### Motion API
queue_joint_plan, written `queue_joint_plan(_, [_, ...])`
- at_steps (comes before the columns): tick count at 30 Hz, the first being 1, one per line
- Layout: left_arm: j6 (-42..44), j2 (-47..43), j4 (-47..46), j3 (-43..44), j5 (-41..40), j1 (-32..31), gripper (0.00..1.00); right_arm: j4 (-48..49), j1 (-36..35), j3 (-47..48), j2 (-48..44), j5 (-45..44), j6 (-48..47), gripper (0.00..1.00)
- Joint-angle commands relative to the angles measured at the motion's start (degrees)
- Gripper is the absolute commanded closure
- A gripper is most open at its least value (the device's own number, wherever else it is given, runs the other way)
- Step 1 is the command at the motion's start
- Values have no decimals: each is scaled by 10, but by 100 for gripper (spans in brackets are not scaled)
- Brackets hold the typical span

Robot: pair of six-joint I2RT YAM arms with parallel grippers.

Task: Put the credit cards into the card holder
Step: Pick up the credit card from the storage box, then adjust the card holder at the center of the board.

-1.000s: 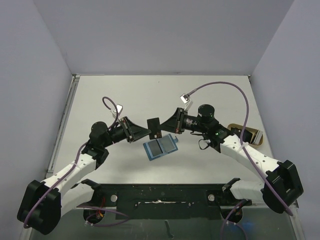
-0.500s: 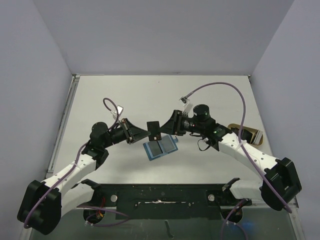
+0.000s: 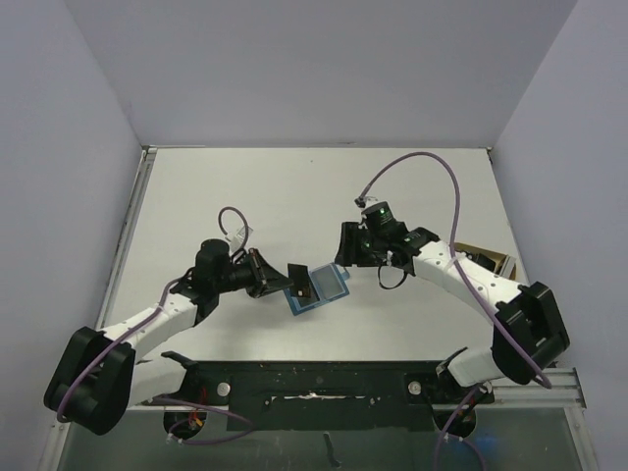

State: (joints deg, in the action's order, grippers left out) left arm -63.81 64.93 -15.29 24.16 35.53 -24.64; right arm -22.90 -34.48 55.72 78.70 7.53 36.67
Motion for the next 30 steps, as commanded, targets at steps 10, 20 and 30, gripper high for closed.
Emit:
queue_joint_plan(10, [62, 68, 35, 43, 26, -4, 100, -70, -2, 82, 131, -122, -89, 51])
queue_joint_plan(20, [84, 92, 52, 50, 20, -5, 100, -43, -3, 88, 190, -97, -93, 59])
queue_joint_plan(30, [121, 85, 126, 77, -13, -2, 100, -11, -10, 56, 204, -69, -78, 71])
